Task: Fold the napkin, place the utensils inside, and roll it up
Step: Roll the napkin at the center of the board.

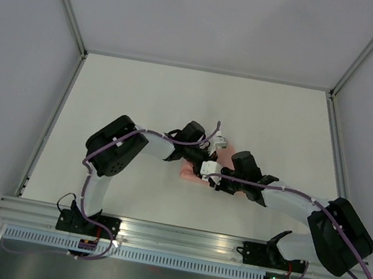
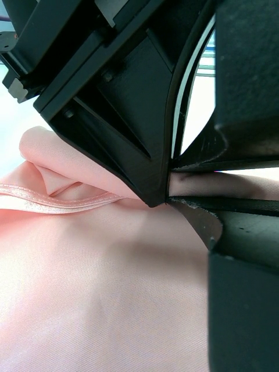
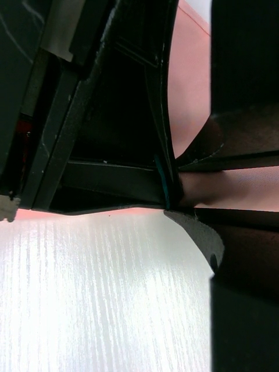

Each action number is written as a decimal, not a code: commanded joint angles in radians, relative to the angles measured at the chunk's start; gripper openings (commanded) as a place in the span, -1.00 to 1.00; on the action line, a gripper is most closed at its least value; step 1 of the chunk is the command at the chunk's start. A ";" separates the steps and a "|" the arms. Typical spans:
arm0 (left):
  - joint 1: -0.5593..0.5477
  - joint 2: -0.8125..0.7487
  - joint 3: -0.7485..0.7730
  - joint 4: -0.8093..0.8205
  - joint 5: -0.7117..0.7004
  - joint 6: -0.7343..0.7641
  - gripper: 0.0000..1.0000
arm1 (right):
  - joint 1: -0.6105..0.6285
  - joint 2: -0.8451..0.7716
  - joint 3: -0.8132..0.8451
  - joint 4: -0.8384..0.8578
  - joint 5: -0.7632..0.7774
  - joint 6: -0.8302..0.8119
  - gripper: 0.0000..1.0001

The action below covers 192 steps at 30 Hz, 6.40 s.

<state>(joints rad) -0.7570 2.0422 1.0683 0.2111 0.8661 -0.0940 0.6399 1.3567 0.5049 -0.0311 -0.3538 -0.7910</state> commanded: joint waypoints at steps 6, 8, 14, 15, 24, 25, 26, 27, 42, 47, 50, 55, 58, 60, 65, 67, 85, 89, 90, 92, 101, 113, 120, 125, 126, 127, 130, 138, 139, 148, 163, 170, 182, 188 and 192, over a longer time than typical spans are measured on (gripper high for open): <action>0.011 -0.048 -0.045 -0.059 0.116 -0.062 -0.48 | -0.003 0.058 -0.011 -0.049 0.064 -0.020 -0.88; 0.022 -0.053 -0.056 -0.033 0.123 -0.073 -0.43 | -0.002 0.059 -0.009 -0.053 0.064 -0.022 -0.89; 0.044 -0.062 -0.068 0.019 0.194 -0.105 -0.33 | -0.002 0.074 -0.005 -0.062 0.070 -0.030 -0.96; 0.044 -0.063 -0.067 0.016 0.195 -0.104 -0.31 | -0.002 0.074 -0.005 -0.062 0.070 -0.030 -0.97; 0.064 -0.102 -0.083 0.080 0.274 -0.141 -0.20 | -0.002 0.085 -0.006 -0.066 0.073 -0.042 -0.99; 0.065 -0.109 -0.084 0.076 0.269 -0.139 -0.20 | -0.002 0.085 -0.006 -0.066 0.073 -0.042 -0.99; 0.071 -0.109 -0.084 0.076 0.275 -0.142 -0.19 | -0.002 0.087 -0.005 -0.066 0.073 -0.043 -0.99; 0.074 -0.112 -0.085 0.082 0.274 -0.147 -0.19 | -0.002 0.088 0.000 -0.067 0.072 -0.042 -0.99; 0.180 -0.421 -0.336 0.580 -0.140 -0.363 -0.22 | -0.080 0.162 0.155 -0.329 -0.138 -0.096 -0.99; 0.179 -0.583 -0.574 0.830 -0.520 -0.314 -0.25 | -0.124 0.228 0.245 -0.443 -0.243 -0.122 -0.99; 0.173 -0.632 -0.689 0.922 -0.610 -0.259 -0.23 | -0.150 0.286 0.306 -0.532 -0.305 -0.158 -0.99; 0.014 -0.692 -0.746 0.870 -0.769 -0.072 -0.24 | -0.207 0.412 0.443 -0.716 -0.398 -0.246 -0.99; -0.092 -0.706 -0.760 0.866 -0.901 0.046 -0.24 | -0.246 0.482 0.516 -0.817 -0.433 -0.296 -0.99; -0.137 -0.697 -0.757 0.861 -0.949 0.127 -0.23 | -0.261 0.512 0.546 -0.866 -0.436 -0.310 -0.99; -0.286 -0.613 -0.676 0.737 -0.987 0.307 -0.20 | -0.278 0.553 0.581 -0.883 -0.425 -0.312 -0.99; -0.352 -0.553 -0.625 0.694 -1.025 0.390 -0.19 | -0.281 0.567 0.590 -0.888 -0.425 -0.315 -0.99; -0.495 -0.206 -0.510 0.794 -1.093 0.663 0.16 | -0.310 0.686 0.666 -0.954 -0.429 -0.332 -0.99; -0.495 -0.160 -0.498 0.835 -1.128 0.714 0.18 | -0.313 0.700 0.670 -0.952 -0.422 -0.332 -0.99; -0.495 -0.152 -0.501 0.847 -1.136 0.732 0.18 | -0.313 0.702 0.672 -0.954 -0.421 -0.332 -0.99; -0.495 -0.146 -0.492 0.831 -1.132 0.744 0.19 | -0.315 0.711 0.675 -0.958 -0.421 -0.335 -0.99; -0.495 -0.097 -0.417 0.660 -1.070 0.771 0.18 | -0.322 0.745 0.708 -0.994 -0.419 -0.346 -0.99; -0.470 -0.057 -0.358 0.478 -0.983 0.685 -0.21 | -0.338 0.782 0.756 -1.047 -0.421 -0.379 -0.99; -0.452 -0.076 -0.360 0.419 -0.925 0.622 -0.70 | -0.358 0.789 0.784 -1.070 -0.424 -0.393 -0.99; -0.436 -0.077 -0.346 0.360 -0.888 0.583 -0.95 | -0.365 0.792 0.802 -1.090 -0.435 -0.399 -0.80; -0.432 -0.079 -0.343 0.346 -0.871 0.579 -0.95 | -0.367 0.788 0.802 -1.092 -0.436 -0.402 -0.72; -0.427 -0.083 -0.328 0.326 -0.871 0.570 -0.95 | -0.370 0.774 0.802 -1.090 -0.436 -0.402 -0.57; -0.400 -0.089 -0.308 0.263 -0.791 0.527 -0.95 | -0.384 0.742 0.802 -1.087 -0.436 -0.399 -0.32; -0.326 -0.100 -0.281 0.186 -0.679 0.416 -0.95 | -0.428 0.628 0.813 -1.005 -0.427 -0.303 0.02; -0.318 -0.102 -0.275 0.176 -0.667 0.404 -0.95 | -0.437 0.598 0.810 -0.971 -0.419 -0.286 0.04; -0.200 -0.050 -0.191 0.050 -0.426 0.261 -0.95 | -0.549 0.319 0.662 -0.784 -0.458 -0.186 0.06; -0.067 0.139 0.025 -0.205 -0.139 0.105 -0.95 | -0.441 -0.274 0.040 -0.222 -0.249 -0.091 0.23; -0.047 0.180 0.070 -0.286 -0.104 0.063 -0.95 | -0.221 -0.294 -0.111 0.008 -0.042 -0.073 0.24; -0.022 0.217 0.108 -0.325 -0.068 0.037 -0.95 | -0.115 -0.156 -0.108 0.077 0.039 -0.074 0.21; -0.018 0.225 0.124 -0.332 -0.073 0.017 -0.81 | -0.112 -0.102 -0.085 0.063 0.030 -0.053 0.05; -0.018 0.214 0.128 -0.328 -0.093 0.002 -0.74 | -0.112 -0.061 -0.059 0.048 0.015 -0.027 -0.38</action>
<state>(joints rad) -0.7662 2.1662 1.2514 0.0837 0.9257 -0.0834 0.5285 1.2526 0.4137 -0.0025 -0.3504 -0.8375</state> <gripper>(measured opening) 0.218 0.346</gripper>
